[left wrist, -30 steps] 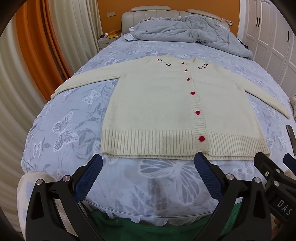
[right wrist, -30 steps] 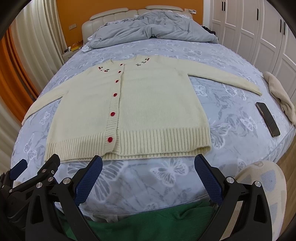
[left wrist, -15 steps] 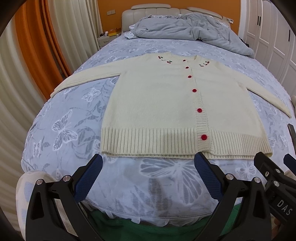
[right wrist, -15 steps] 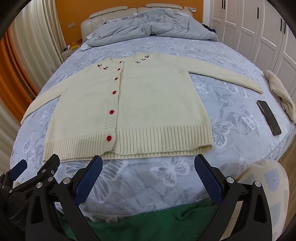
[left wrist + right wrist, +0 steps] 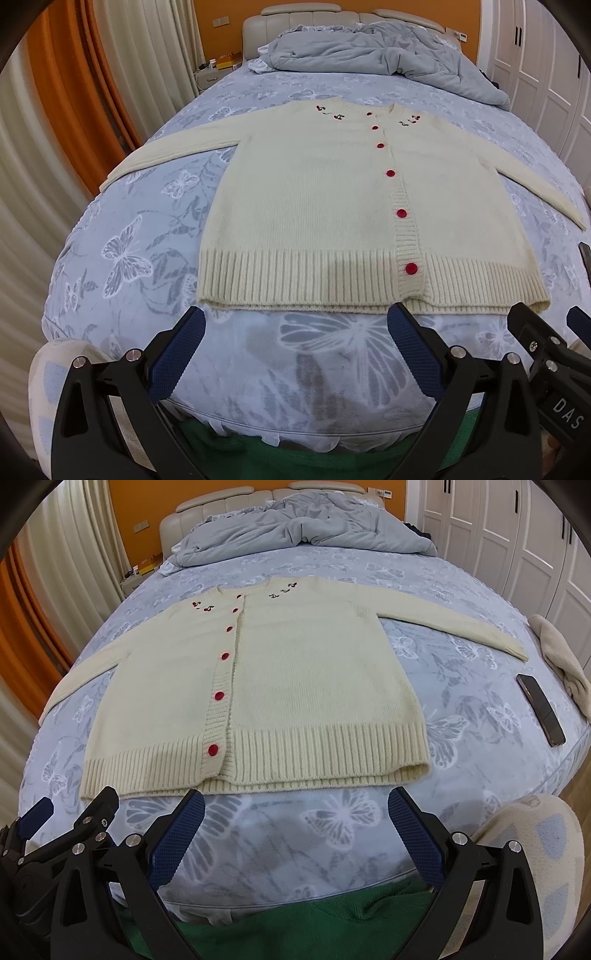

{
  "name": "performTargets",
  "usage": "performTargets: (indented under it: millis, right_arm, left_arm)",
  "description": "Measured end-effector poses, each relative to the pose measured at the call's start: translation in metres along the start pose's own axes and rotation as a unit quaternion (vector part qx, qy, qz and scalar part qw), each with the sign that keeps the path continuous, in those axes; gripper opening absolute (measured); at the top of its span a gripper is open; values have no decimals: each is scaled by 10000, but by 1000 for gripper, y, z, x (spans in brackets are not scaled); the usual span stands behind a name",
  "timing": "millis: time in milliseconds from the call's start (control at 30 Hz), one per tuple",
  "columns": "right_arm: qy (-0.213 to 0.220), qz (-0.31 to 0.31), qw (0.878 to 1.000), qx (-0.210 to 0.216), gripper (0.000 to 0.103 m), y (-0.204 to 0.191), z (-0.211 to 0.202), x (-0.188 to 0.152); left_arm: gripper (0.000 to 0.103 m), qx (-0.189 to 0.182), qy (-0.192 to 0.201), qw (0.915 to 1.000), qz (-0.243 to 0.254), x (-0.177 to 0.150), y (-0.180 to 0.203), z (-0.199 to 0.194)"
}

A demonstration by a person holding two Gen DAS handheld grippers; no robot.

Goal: Fold small clothes

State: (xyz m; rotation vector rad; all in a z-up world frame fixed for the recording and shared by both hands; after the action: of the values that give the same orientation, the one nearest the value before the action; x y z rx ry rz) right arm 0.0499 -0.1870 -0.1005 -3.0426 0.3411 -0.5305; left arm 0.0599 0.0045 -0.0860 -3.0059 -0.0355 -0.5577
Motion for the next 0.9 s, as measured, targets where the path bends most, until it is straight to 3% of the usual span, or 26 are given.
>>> performTargets:
  millis: [133, 300, 500, 667, 800, 900]
  right_arm:
    - [-78, -56, 9998, 202, 98, 0, 7, 1]
    - [14, -16, 9994, 333, 98, 37, 12, 31]
    - [127, 1240, 9905, 584, 98, 177, 29, 134]
    - [34, 2477, 9665, 677, 98, 306, 80, 209]
    - [-11, 3194, 9456, 626, 97, 374, 118, 245]
    - [12, 3585, 9314, 634, 97, 398, 140, 259]
  left_arm:
    - [97, -57, -77, 10000, -14, -2, 1, 4]
    - [98, -656, -403, 9968, -221, 0, -2, 17]
    - [98, -843, -367, 9914, -934, 30, -39, 28]
    - [98, -792, -312, 9891, -1198, 55, -56, 43]
    - [98, -592, -466, 9911, -1097, 65, -52, 64]
    - [98, -555, -562, 9908, -1098, 71, -47, 77]
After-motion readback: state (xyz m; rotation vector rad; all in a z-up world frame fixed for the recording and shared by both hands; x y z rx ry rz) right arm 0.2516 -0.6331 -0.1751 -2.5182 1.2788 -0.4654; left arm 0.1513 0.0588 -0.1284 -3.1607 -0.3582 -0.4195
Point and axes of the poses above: each gripper's, at about its wrist camera, not at the fingertips, and z roughly the way its jaws point, y to its right, x to its top, the point moved 10 cm from there along z, roughly the way its jaws point, and after that the axes turned 15 degrees about -y, right-handed, at the moved point
